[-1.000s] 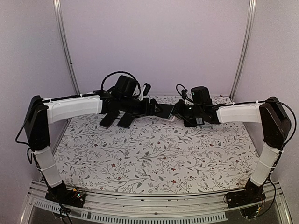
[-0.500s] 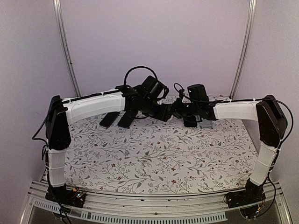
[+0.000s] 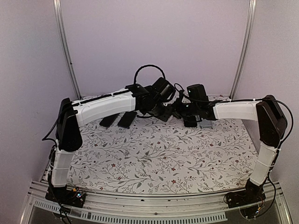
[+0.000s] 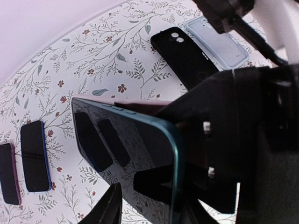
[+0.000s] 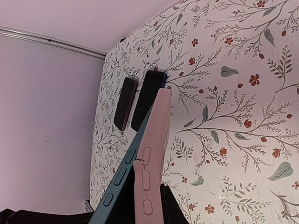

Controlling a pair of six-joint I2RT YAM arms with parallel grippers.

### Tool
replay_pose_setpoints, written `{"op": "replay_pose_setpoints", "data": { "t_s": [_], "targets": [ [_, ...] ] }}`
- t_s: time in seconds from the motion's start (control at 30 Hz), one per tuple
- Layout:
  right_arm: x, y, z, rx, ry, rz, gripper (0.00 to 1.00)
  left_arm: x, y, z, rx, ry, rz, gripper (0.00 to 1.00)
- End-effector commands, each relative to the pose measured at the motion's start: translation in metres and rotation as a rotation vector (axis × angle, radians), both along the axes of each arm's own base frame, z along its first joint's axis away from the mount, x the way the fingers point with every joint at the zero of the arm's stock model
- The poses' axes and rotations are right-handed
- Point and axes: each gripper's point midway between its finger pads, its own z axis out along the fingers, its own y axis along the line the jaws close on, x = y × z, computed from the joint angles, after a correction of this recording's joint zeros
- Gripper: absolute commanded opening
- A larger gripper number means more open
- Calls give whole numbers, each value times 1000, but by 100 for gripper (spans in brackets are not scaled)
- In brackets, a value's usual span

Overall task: Take the phone out of the phone case
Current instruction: Remove the phone case from the phone.

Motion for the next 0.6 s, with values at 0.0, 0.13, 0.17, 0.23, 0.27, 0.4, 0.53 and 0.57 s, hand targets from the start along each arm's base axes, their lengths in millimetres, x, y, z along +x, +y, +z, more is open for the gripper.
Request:
{"op": "replay_pose_setpoints", "data": {
  "t_s": [0.0,0.13,0.17,0.23,0.27,0.4,0.53,0.57],
  "targets": [
    [0,13,44,92,-76,27,0,10,12,-9,129,-73,41,35],
    [-1,9,37,84,-61,8,0,12,20,-9,187,-111,65,16],
    [-1,8,36,81,-59,5,0,13,22,-9,192,-116,70,15],
    [-2,6,33,77,-54,0,0,14,27,-8,205,-125,80,9],
    [-2,4,32,73,-53,-4,0,15,29,-6,207,-132,84,5],
    [0,-9,26,59,-45,-27,0,20,34,9,198,-176,89,0],
    [4,-36,10,21,-29,-78,0,30,49,43,156,-257,116,0],
    [4,-42,4,9,-23,-89,0,33,53,54,134,-277,121,0]
  ]
}}
